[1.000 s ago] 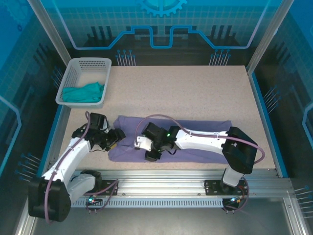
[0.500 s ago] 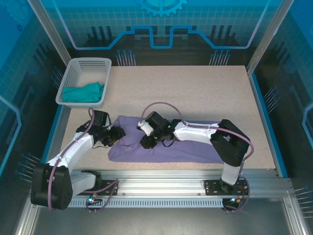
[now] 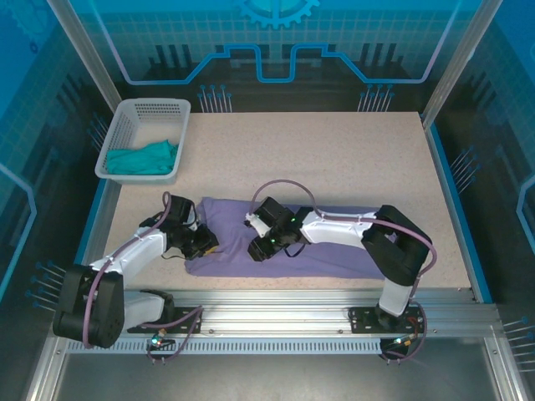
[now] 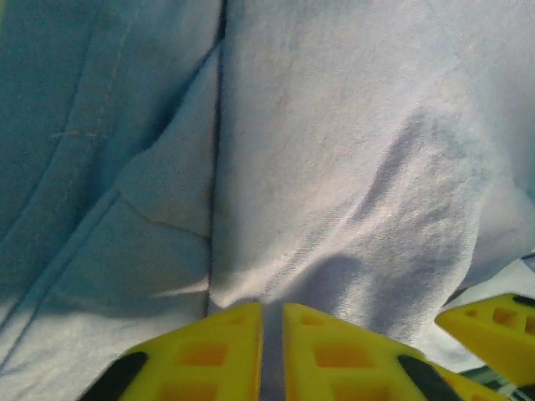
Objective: Fold the inside-out t-shirt
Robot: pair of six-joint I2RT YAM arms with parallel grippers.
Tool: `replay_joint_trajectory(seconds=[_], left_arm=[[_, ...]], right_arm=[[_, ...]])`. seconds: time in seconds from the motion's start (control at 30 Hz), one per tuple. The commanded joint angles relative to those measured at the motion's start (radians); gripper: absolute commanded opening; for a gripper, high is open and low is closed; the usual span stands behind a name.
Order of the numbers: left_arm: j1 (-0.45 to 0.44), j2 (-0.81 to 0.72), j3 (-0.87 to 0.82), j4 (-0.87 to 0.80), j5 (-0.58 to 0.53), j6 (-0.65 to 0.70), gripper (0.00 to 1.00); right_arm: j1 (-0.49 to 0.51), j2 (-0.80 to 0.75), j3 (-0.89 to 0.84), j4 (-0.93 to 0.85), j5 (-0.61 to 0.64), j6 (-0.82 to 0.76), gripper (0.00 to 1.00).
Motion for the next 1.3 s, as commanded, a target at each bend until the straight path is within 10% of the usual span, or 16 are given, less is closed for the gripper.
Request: replay_joint_trajectory(seconds=[0.0, 0.4, 0.77, 1.27], left_arm=[[-0.005, -0.001, -0.015, 0.012, 0.029, 0.008, 0.07], [-0.004, -0.033, 0.018, -0.037, 0.002, 0.048, 0.00], [-0.005, -0.108, 0.053, -0.097, -0.042, 0.061, 0.00], [-0.012, -0.159, 0.076, -0.122, -0.107, 0.075, 0.00]], right_arm=[[-0.010, -0.036, -0.025, -0.072, 0.021, 0.088, 0.35], [-0.005, 0.058, 0.025, -0.095, 0.005, 0.140, 0.31], [-0.001, 0.008, 0.042, -0.129, 0.030, 0.134, 0.02], [-0.025, -0.074, 0.013, -0.238, 0.000, 0.126, 0.00]])
